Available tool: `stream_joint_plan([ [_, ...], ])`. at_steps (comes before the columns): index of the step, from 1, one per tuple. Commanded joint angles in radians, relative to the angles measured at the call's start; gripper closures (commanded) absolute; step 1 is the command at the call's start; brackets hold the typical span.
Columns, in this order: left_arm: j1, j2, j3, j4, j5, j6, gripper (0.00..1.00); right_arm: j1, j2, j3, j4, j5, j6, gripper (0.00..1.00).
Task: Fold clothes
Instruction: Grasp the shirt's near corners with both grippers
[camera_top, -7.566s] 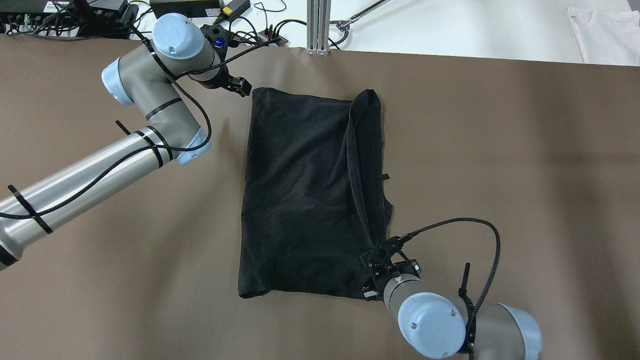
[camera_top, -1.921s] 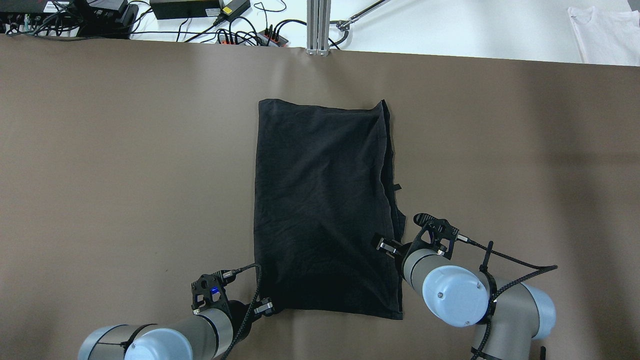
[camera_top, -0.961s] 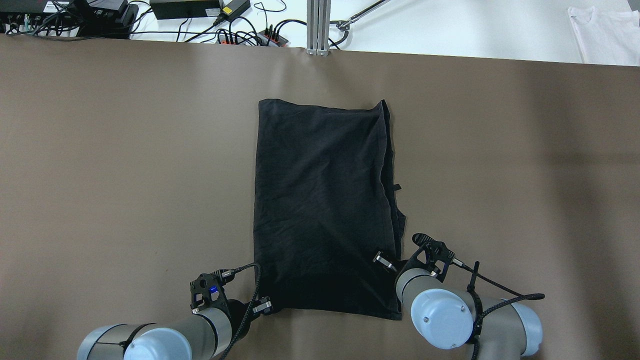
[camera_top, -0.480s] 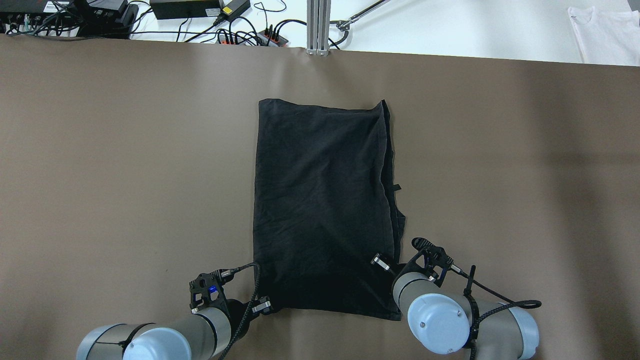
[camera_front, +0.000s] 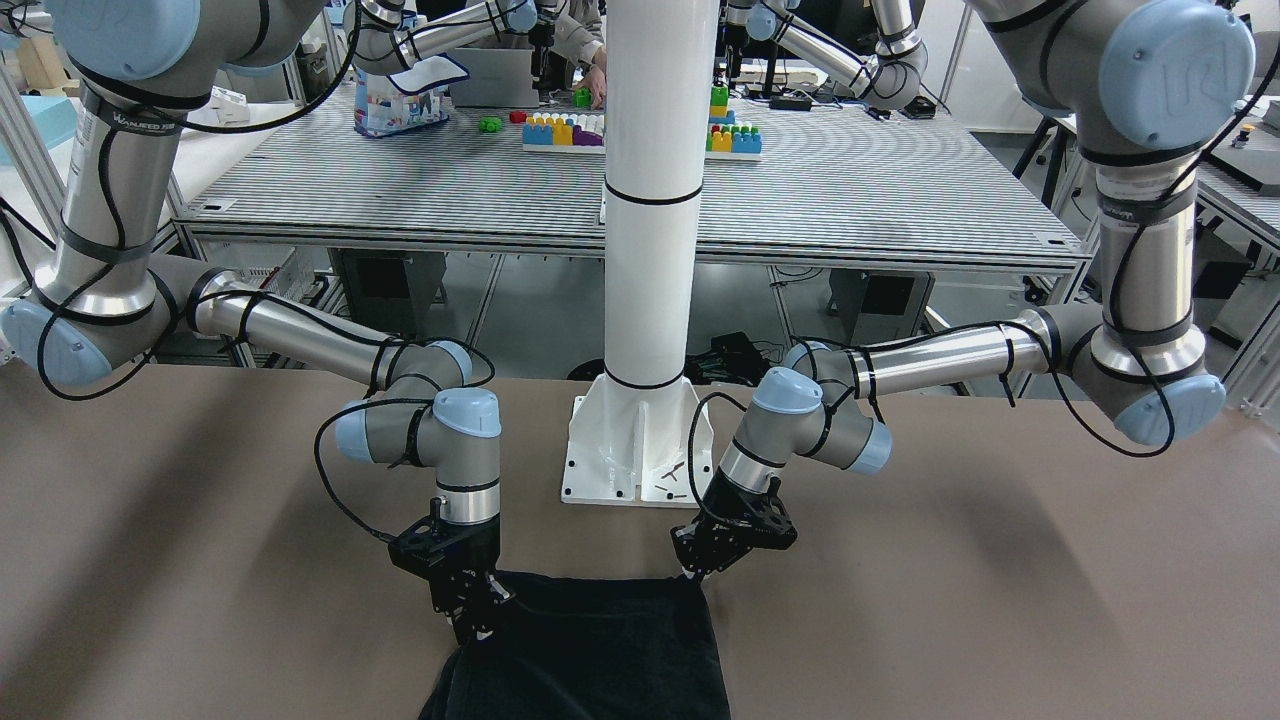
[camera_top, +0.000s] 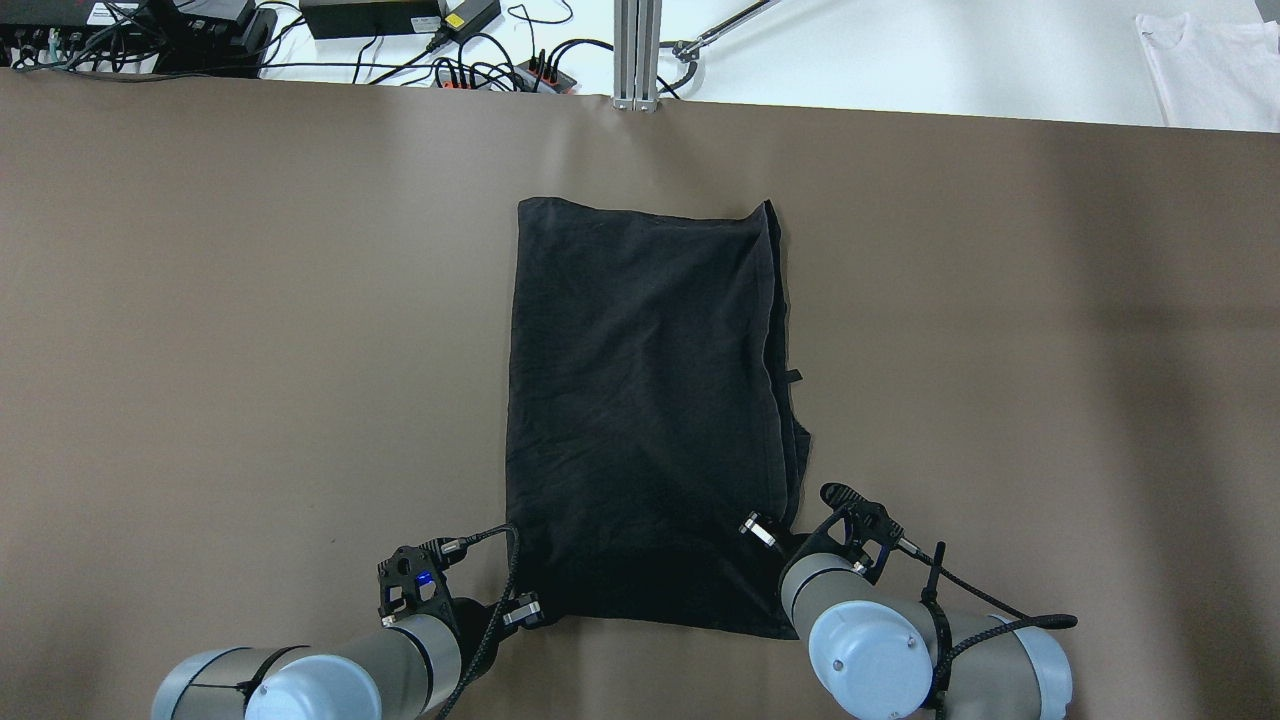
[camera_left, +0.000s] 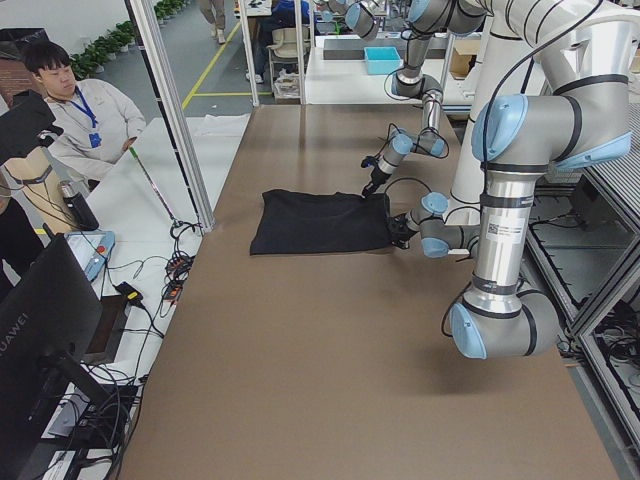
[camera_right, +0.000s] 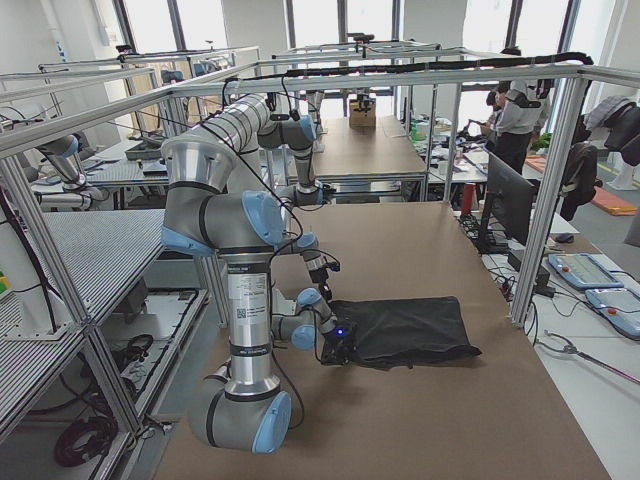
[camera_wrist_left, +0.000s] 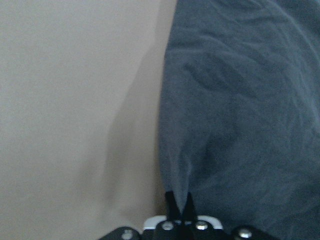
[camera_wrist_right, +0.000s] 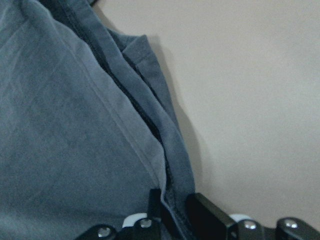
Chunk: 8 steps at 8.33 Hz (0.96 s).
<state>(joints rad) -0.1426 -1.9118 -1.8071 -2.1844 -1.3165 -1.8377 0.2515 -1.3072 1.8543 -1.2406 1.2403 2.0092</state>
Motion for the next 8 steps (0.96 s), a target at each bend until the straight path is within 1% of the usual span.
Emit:
stream_joint_plan([
  [1, 0.0, 0.0, 0.0, 0.0, 0.0, 0.0, 1.0, -0.003, 0.008, 0.0, -0.002, -0.002, 0.04, 0.89],
  [2, 0.0, 0.0, -0.001, 0.0, 0.0, 0.0, 1.0, -0.003, 0.009, 0.005, -0.002, -0.002, 0.063, 1.0],
  [4, -0.009, -0.009, -0.018, 0.0, -0.001, 0.003, 1.0, 0.0, 0.008, 0.063, -0.005, -0.001, 0.069, 1.0],
  [7, -0.012, 0.029, -0.133, 0.005, -0.004, 0.005, 1.0, -0.009, -0.001, 0.152, -0.013, -0.001, 0.072, 1.0],
  [8, -0.002, 0.061, -0.202, 0.014, -0.003, 0.005, 1.0, -0.053, -0.024, 0.199, -0.014, -0.005, 0.08, 1.0],
])
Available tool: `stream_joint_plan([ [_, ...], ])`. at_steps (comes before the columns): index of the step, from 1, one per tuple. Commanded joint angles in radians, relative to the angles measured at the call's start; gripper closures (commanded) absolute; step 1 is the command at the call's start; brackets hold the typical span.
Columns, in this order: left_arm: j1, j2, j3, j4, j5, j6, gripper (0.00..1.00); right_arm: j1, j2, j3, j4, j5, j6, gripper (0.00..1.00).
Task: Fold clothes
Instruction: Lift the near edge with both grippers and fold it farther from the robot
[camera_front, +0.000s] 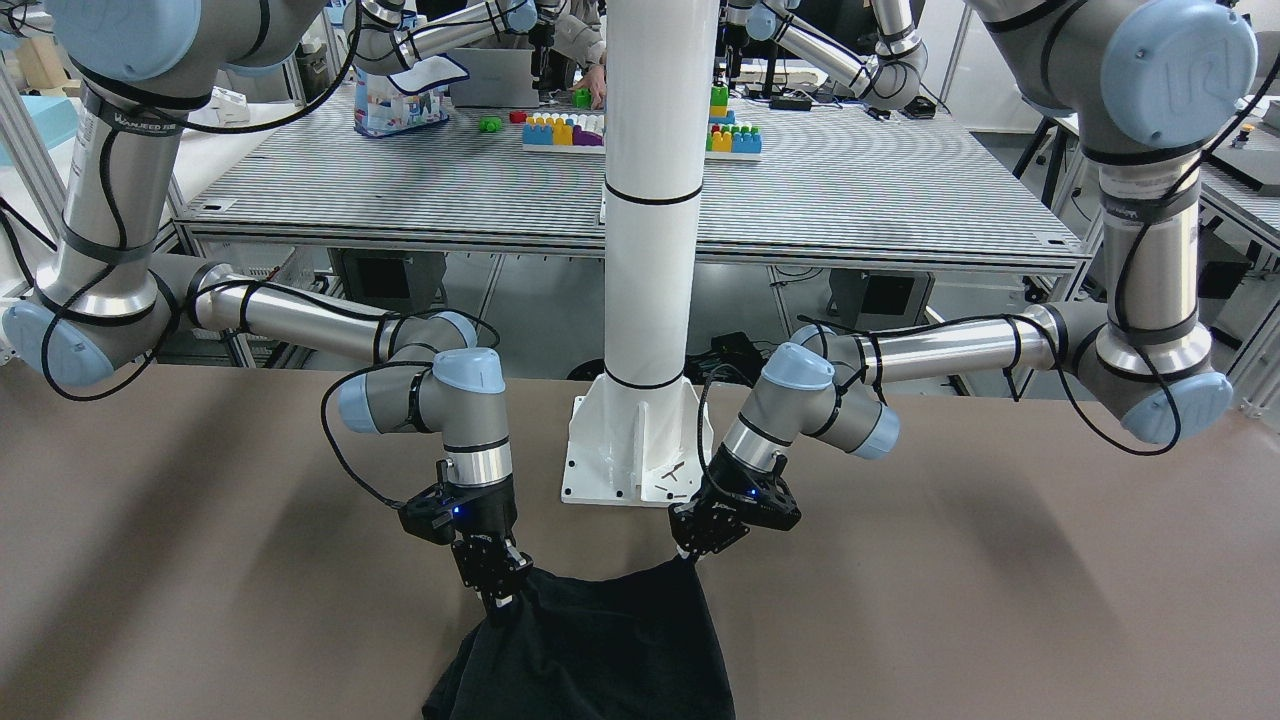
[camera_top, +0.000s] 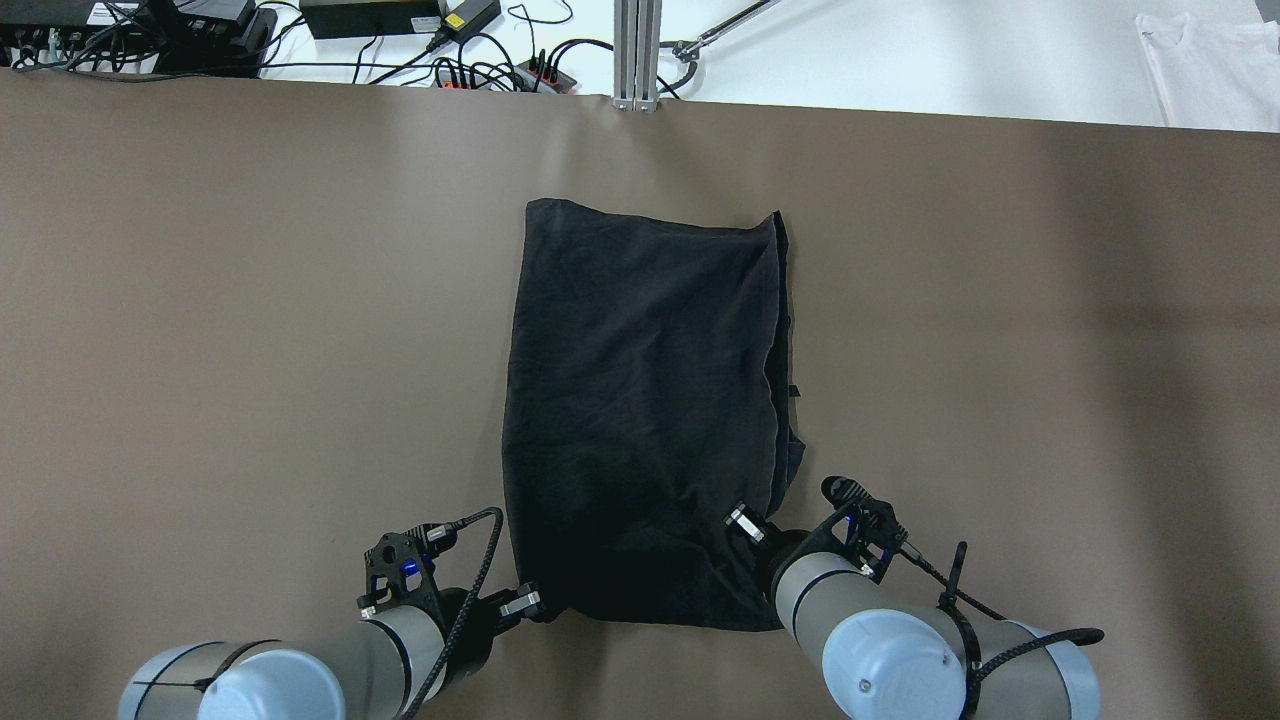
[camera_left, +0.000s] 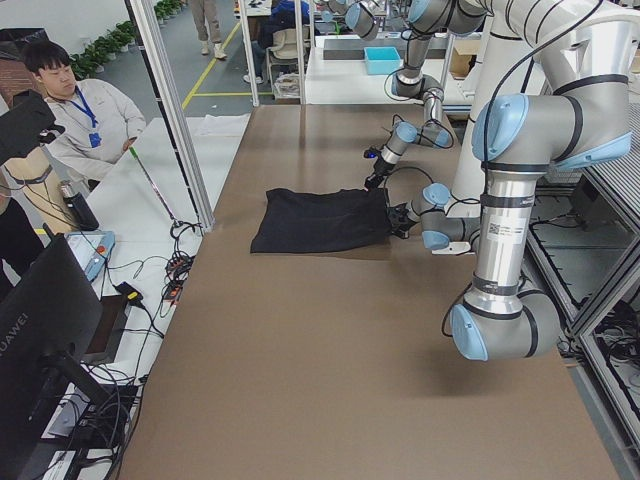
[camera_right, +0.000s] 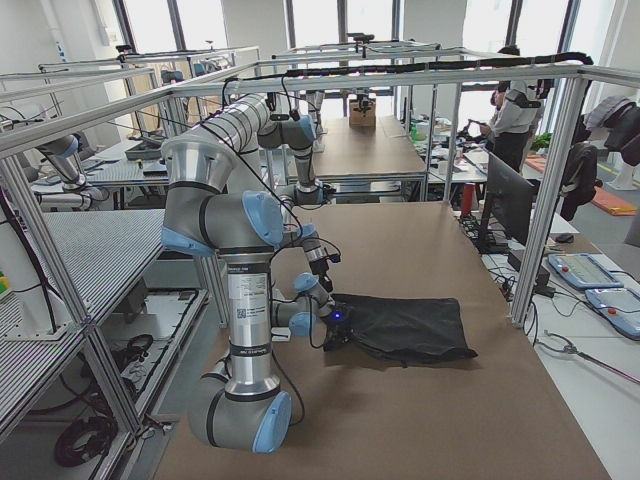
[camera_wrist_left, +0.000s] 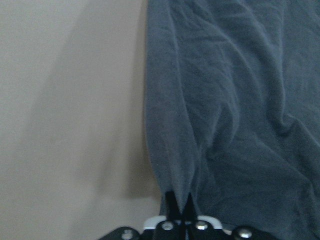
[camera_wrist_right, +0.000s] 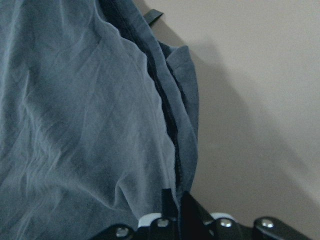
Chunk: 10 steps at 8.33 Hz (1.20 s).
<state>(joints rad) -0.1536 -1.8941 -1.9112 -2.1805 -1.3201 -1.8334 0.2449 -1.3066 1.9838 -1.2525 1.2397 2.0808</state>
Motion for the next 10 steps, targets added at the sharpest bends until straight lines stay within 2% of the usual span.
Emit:
stream_joint_plan([
  [1, 0.037, 0.105, -0.223, 0.075, -0.001, 0.0, 1.0, -0.097, -0.069, 0.143, -0.002, -0.029, 0.016, 1.0],
  [2, 0.035, 0.118, -0.327, 0.168, -0.01, 0.0, 1.0, -0.119, -0.1, 0.224, -0.013, -0.029, 0.016, 1.0],
  [3, 0.026, 0.092, -0.362, 0.261, -0.046, 0.002, 1.0, -0.118, -0.089, 0.262, -0.071, -0.026, 0.01, 1.0],
  [4, -0.056, 0.014, -0.346, 0.321, -0.104, 0.012, 1.0, -0.083, -0.088, 0.268, -0.099, -0.02, -0.002, 1.0],
  [5, -0.131, -0.062, -0.333, 0.4, -0.17, 0.088, 1.0, -0.006, -0.076, 0.259, -0.102, 0.025, -0.02, 1.0],
  [6, -0.203, -0.115, -0.316, 0.471, -0.186, 0.12, 1.0, 0.06, -0.042, 0.23, -0.122, 0.071, -0.027, 1.0],
  [8, -0.369, -0.236, -0.214, 0.565, -0.321, 0.176, 1.0, 0.166, 0.085, 0.141, -0.191, 0.081, -0.062, 1.0],
  [10, -0.463, -0.351, -0.027, 0.574, -0.347, 0.254, 1.0, 0.226, 0.115, 0.051, -0.185, 0.08, -0.116, 1.0],
])
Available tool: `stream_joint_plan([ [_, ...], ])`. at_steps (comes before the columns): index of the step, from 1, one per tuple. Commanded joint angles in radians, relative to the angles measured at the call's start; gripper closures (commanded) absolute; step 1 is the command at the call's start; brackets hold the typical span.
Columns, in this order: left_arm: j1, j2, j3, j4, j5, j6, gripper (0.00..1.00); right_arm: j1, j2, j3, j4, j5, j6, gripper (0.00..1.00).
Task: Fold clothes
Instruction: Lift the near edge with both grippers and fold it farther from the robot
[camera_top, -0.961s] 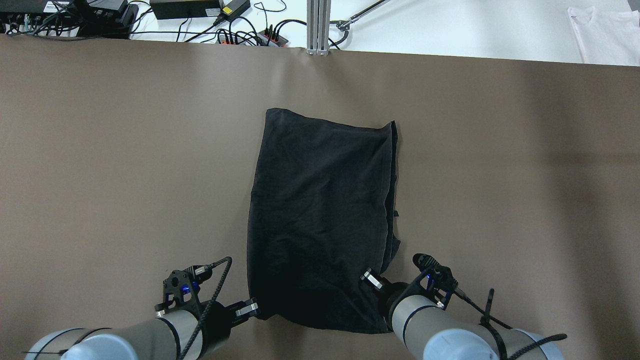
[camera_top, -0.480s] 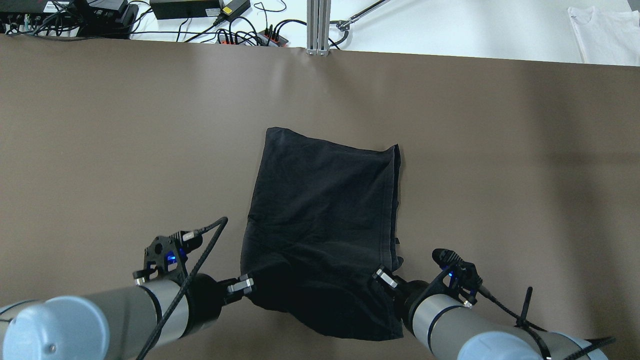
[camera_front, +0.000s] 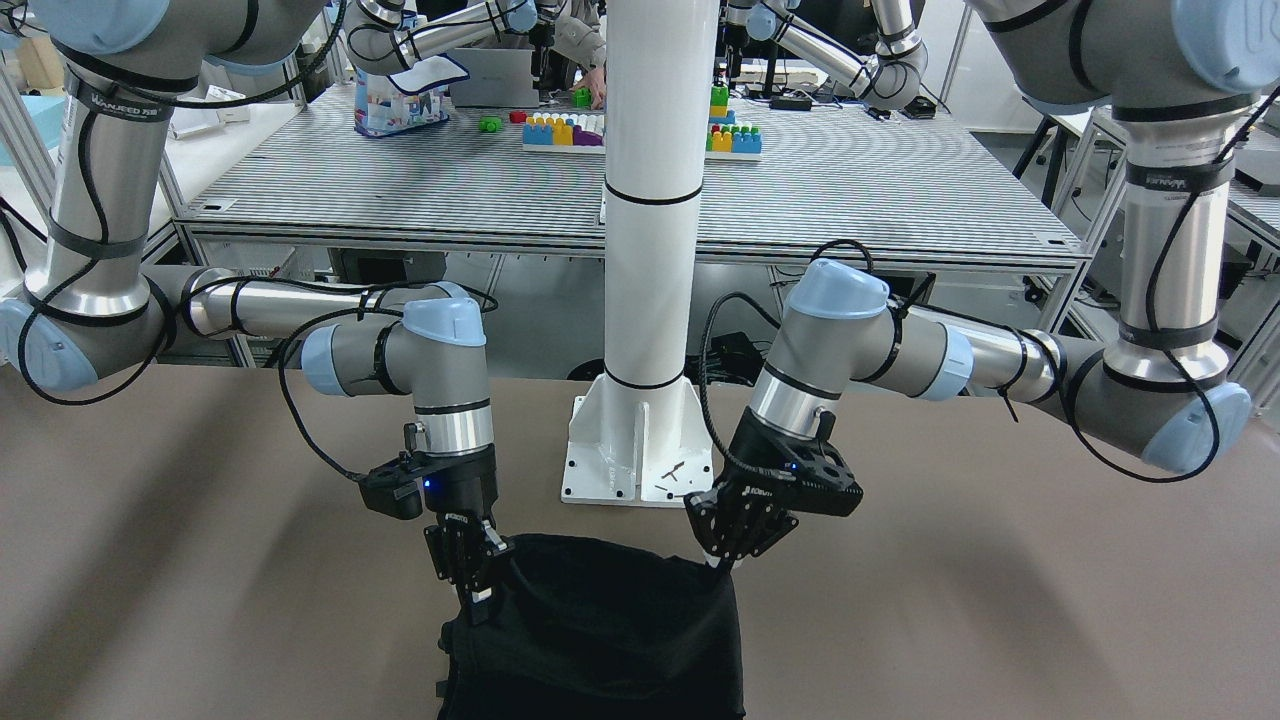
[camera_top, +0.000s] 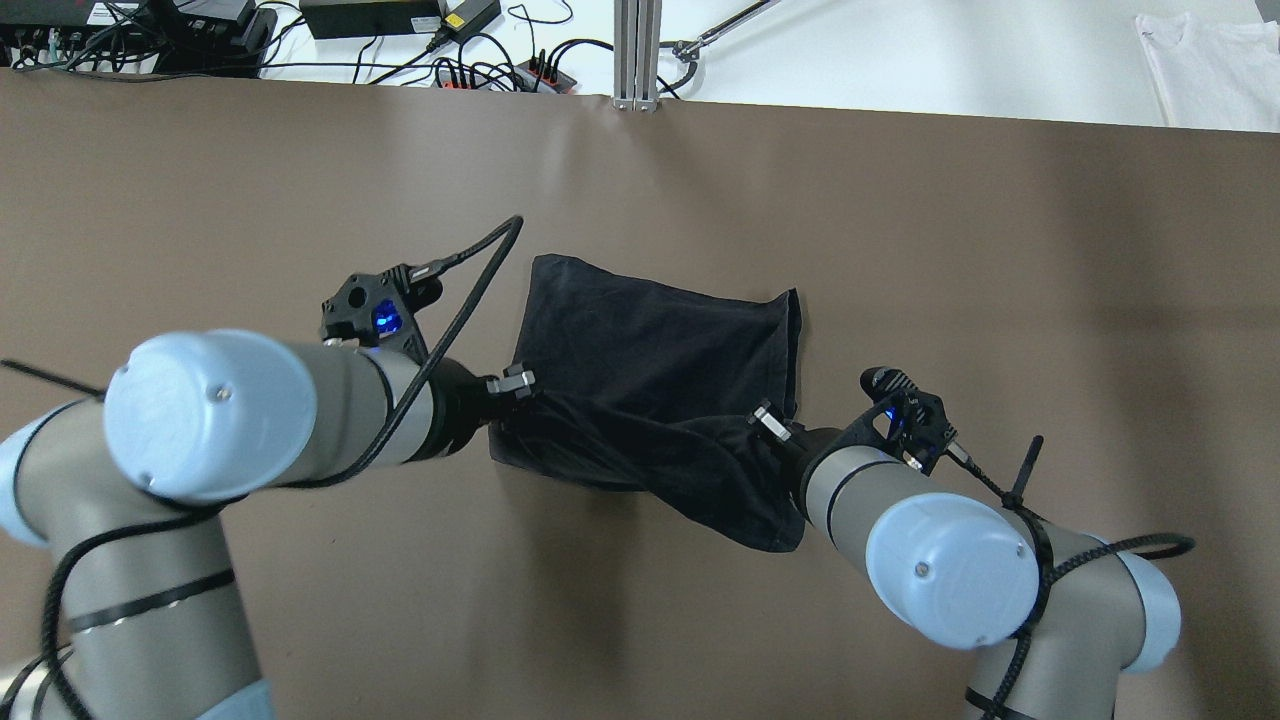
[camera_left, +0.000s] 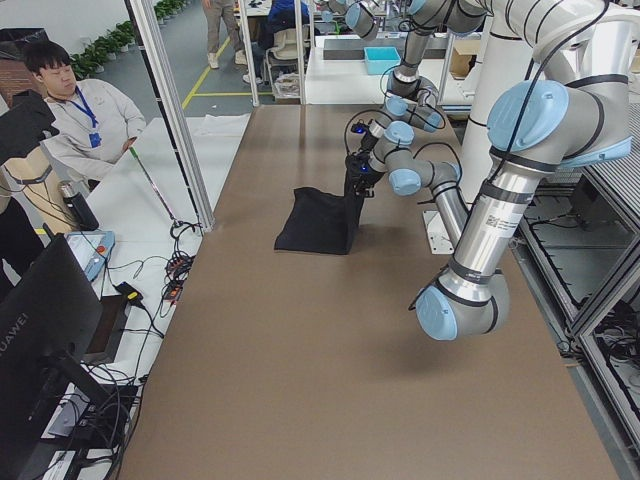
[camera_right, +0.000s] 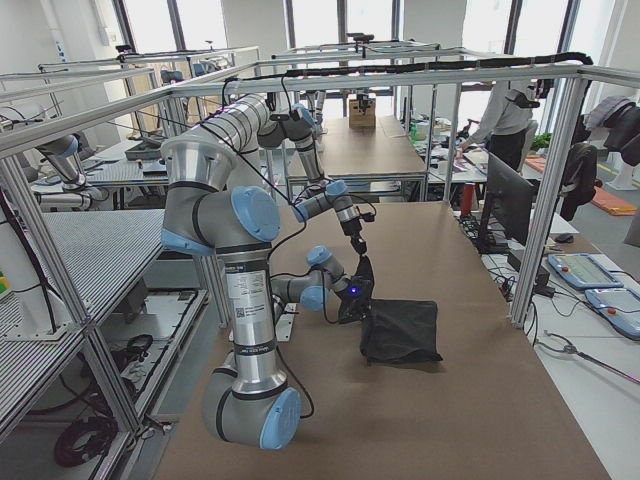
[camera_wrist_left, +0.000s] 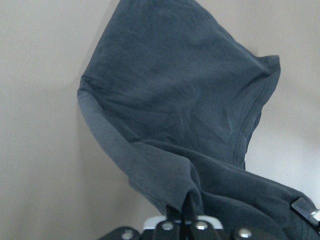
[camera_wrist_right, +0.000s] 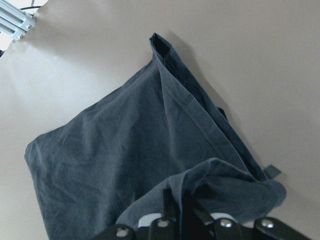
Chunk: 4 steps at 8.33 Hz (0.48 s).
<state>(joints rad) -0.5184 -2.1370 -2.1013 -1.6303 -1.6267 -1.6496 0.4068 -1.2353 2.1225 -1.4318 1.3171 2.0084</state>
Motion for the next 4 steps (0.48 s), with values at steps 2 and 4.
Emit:
stream_joint_plan([
  [2, -0.153, -0.261, 0.405, 0.011, -0.041, 0.111, 1.0, 0.102, 0.115, -0.224, -0.002, 0.004, -0.054, 1.0],
  [4, -0.187, -0.372, 0.669, -0.053, -0.035, 0.19, 1.0, 0.118, 0.187, -0.371, 0.063, 0.001, -0.063, 1.0],
])
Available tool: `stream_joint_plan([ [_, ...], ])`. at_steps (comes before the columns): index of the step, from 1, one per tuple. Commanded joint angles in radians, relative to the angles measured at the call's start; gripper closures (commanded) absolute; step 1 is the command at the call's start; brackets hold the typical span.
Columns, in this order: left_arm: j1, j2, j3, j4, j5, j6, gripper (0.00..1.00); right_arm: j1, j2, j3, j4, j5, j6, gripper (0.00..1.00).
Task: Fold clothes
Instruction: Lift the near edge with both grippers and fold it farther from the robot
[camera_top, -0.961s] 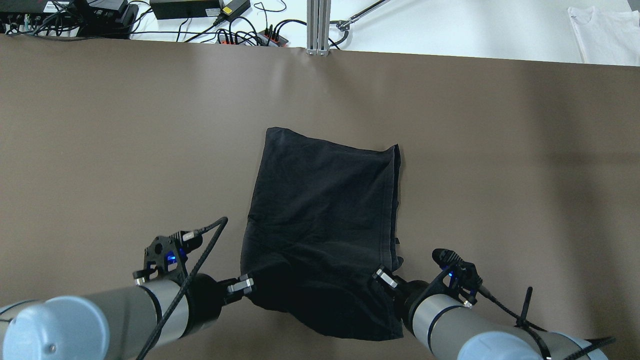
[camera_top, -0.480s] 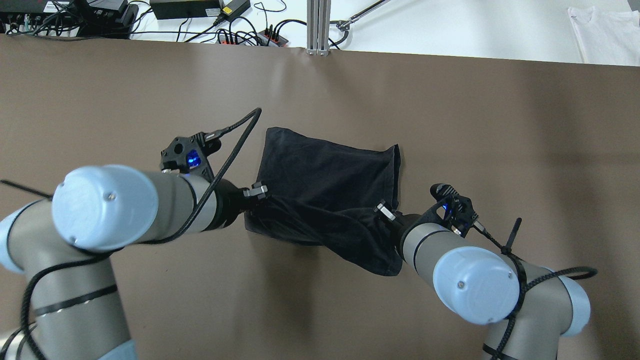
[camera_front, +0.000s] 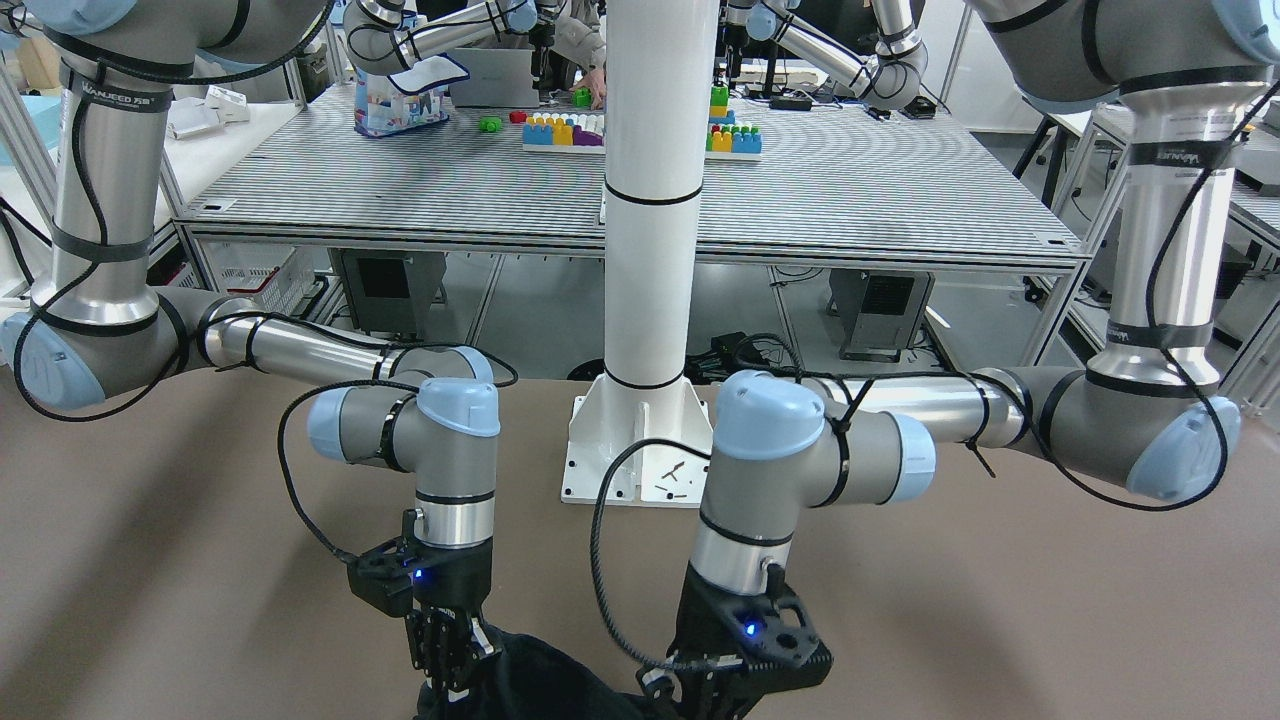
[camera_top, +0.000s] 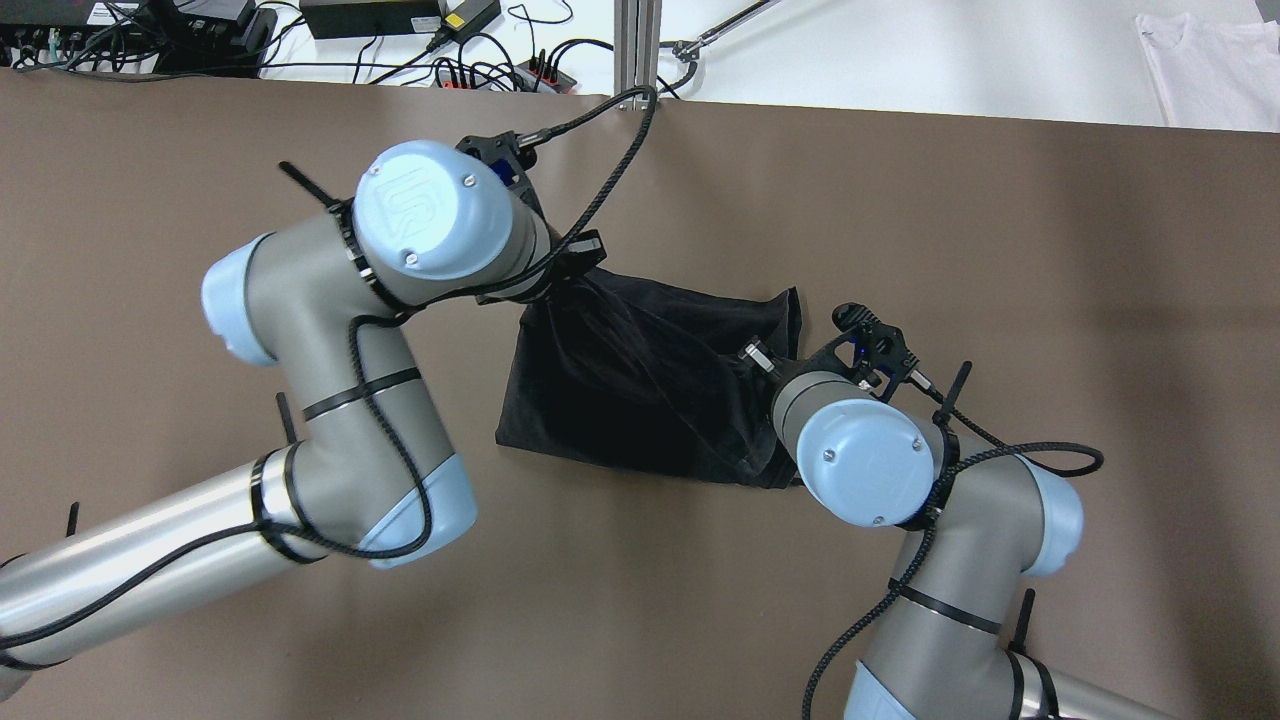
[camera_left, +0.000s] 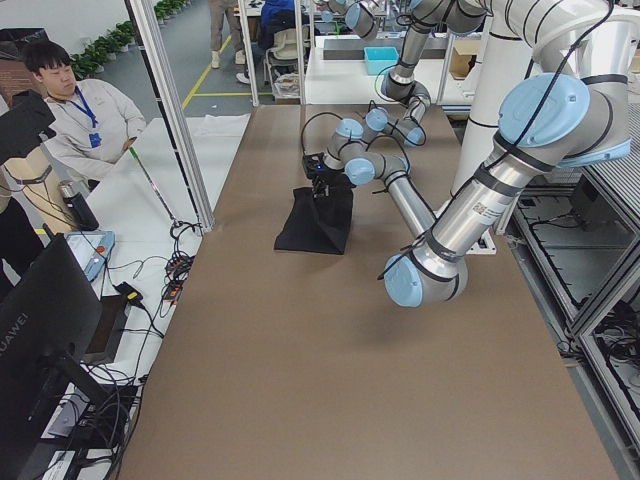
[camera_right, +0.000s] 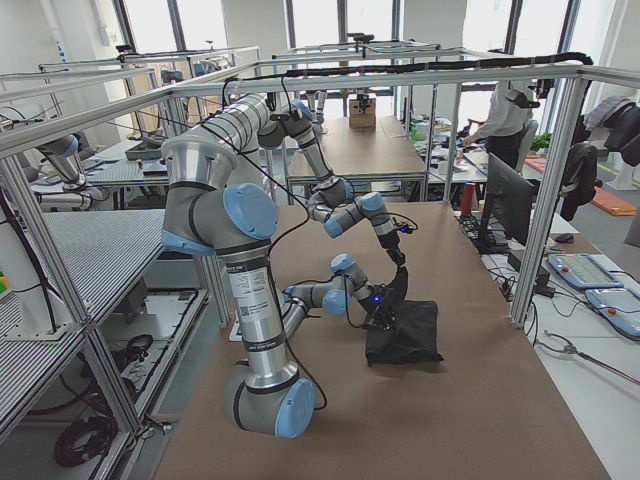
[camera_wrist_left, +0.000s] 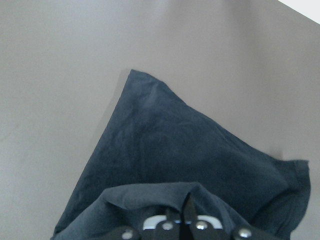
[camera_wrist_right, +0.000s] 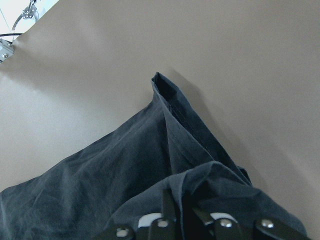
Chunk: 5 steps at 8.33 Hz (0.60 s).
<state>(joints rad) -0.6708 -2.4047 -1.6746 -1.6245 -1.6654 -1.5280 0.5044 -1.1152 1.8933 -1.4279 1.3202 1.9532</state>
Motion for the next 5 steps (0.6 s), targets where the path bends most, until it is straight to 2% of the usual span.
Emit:
stream_joint_plan([
  [1, -0.045, -0.111, 0.357, -0.159, 0.009, 0.075, 1.0, 0.037, 0.092, -0.248, 0.143, -0.007, -0.01, 1.0],
  [2, -0.05, -0.11, 0.466, -0.281, 0.01, 0.103, 1.0, 0.055, 0.122, -0.349, 0.212, -0.007, -0.043, 0.95],
  [3, -0.053, -0.106, 0.517, -0.363, 0.01, 0.171, 0.65, 0.071, 0.123, -0.374, 0.249, -0.007, -0.159, 0.42],
  [4, -0.056, -0.102, 0.504, -0.383, 0.009, 0.218, 0.01, 0.081, 0.124, -0.37, 0.256, 0.001, -0.248, 0.08],
  [5, -0.075, -0.088, 0.431, -0.376, -0.005, 0.218, 0.0, 0.104, 0.124, -0.335, 0.256, 0.026, -0.26, 0.07],
])
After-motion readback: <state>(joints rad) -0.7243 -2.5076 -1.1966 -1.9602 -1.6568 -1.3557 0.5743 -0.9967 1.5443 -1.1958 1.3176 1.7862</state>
